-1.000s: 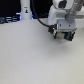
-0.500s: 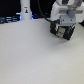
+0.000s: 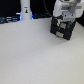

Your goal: Open the kcup holder, insert the kcup into the holder, and close the kcup holder

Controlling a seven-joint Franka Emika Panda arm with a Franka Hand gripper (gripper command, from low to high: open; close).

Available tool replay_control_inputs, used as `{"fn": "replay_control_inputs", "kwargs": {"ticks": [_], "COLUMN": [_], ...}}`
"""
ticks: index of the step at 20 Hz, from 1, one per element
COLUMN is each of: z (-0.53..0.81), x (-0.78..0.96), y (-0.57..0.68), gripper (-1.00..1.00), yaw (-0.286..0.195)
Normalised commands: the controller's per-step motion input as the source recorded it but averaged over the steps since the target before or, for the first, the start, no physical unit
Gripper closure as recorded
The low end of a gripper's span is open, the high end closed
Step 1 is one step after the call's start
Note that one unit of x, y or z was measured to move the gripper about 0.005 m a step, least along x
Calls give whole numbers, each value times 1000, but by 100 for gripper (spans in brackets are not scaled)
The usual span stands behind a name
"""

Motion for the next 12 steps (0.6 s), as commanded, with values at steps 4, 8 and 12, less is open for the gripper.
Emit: {"fn": "replay_control_inputs", "kwargs": {"ticks": [4,8,12], "z": [616,430,59], "x": [-14,109,26], "y": [189,41,-2], "gripper": [-100,-100,-100], "yaw": [35,-13,-3]}}
